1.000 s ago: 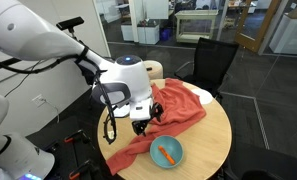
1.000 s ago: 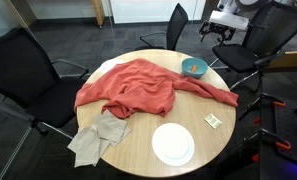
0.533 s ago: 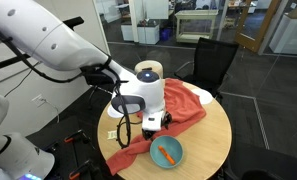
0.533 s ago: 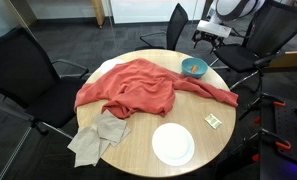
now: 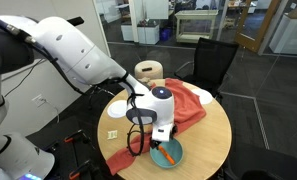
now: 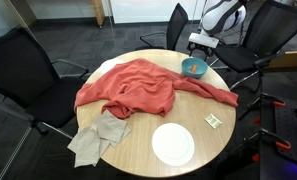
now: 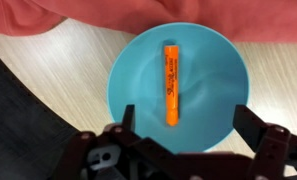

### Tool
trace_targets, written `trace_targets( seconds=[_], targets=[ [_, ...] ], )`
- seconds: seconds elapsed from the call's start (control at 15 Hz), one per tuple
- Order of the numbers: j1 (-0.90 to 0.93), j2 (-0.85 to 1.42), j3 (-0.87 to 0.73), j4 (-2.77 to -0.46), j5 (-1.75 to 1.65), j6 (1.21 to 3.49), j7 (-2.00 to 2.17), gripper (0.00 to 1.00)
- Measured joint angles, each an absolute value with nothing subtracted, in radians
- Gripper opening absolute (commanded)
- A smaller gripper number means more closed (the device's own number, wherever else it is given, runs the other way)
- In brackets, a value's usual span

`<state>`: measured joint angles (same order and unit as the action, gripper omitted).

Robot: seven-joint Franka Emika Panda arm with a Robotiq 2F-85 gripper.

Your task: Pick up the pen from the bowl and place it on the table

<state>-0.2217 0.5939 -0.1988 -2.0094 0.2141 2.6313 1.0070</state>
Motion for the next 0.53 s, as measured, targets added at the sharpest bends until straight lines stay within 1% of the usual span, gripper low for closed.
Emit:
trace_targets(
  seconds=[0.53],
  targets=[
    [-0.197,0.716,-0.216,-1.931,0.221,2.631,1.031,1.0]
  ],
)
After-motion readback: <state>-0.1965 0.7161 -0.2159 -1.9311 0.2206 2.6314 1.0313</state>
